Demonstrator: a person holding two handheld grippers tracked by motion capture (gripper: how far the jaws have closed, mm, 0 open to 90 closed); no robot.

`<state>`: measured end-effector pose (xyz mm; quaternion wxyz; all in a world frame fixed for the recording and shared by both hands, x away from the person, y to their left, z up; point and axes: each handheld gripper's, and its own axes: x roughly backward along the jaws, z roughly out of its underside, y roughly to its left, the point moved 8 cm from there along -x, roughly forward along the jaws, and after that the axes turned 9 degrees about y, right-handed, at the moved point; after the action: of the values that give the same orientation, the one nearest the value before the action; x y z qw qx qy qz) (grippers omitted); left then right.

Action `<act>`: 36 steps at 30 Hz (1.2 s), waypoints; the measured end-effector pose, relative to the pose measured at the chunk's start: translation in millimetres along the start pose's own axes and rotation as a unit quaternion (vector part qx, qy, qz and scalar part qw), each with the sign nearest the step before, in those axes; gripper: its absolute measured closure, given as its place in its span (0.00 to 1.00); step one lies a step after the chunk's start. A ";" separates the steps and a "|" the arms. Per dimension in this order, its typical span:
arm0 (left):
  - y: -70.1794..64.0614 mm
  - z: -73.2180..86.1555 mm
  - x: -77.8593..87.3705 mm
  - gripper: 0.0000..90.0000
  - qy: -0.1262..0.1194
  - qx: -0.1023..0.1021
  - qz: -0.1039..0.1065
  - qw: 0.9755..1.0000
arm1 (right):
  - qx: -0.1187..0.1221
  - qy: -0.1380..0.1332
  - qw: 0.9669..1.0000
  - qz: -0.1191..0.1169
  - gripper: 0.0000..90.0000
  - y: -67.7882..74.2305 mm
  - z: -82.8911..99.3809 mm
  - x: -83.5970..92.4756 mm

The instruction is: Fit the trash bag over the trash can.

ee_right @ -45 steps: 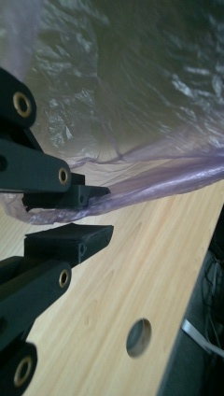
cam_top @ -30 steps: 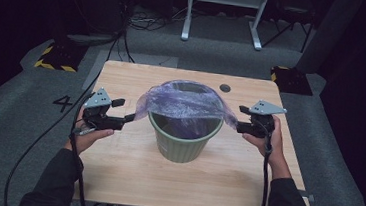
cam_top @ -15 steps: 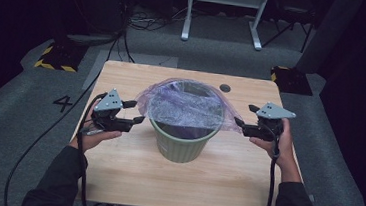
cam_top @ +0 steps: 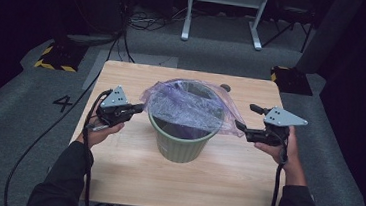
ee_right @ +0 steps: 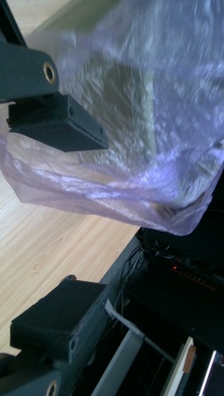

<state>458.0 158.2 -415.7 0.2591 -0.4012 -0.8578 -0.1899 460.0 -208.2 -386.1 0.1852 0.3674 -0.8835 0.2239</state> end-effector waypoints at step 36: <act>-13.9 21.2 14.1 1.00 -0.007 -0.013 0.007 1.000 | 0.083 0.005 0.993 -0.088 1.00 86.5 -2.0 -4.3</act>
<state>433.2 169.4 -425.7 0.2493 -0.4115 -0.8544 -0.1961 399.9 -150.3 -409.0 0.1770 0.4570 -0.8250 0.2813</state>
